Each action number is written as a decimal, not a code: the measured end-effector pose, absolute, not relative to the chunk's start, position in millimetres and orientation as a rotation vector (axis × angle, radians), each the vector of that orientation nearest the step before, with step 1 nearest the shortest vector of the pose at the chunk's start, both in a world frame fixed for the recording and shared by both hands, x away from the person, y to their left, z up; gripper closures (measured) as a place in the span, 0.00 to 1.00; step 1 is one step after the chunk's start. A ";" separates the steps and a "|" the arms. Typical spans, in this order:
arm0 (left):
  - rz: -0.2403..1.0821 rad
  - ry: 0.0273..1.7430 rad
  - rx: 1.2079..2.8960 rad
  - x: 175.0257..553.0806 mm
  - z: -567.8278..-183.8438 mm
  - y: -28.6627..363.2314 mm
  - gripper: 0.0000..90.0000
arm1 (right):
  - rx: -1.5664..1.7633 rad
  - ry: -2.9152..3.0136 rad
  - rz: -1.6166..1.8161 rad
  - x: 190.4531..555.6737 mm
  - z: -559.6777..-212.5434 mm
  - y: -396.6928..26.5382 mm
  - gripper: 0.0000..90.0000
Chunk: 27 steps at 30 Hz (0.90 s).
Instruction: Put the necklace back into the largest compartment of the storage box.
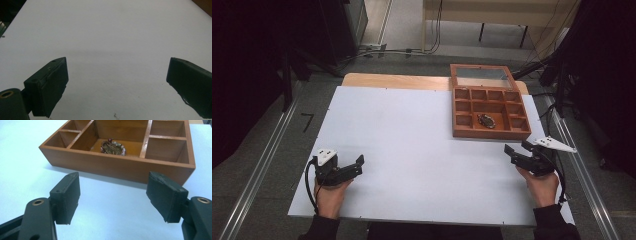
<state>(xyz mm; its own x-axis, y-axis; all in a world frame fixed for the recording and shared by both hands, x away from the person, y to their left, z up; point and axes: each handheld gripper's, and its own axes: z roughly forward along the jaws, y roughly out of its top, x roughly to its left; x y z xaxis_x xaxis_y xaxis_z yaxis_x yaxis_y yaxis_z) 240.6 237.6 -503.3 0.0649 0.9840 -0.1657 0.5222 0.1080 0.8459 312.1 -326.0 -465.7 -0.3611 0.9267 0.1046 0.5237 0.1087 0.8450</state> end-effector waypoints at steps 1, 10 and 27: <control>0.712 1.568 1.525 240.4 -503.2 237.9 0.05 | 1.404 1.937 1.169 311.1 -466.5 -327.1 0.28; 0.715 1.567 1.525 240.2 -503.1 238.3 0.05 | 1.422 1.923 1.160 298.1 -471.3 -339.7 0.28; 0.717 1.561 1.526 239.1 -502.7 237.3 0.05 | 1.435 1.903 1.137 278.9 -477.4 -355.8 0.28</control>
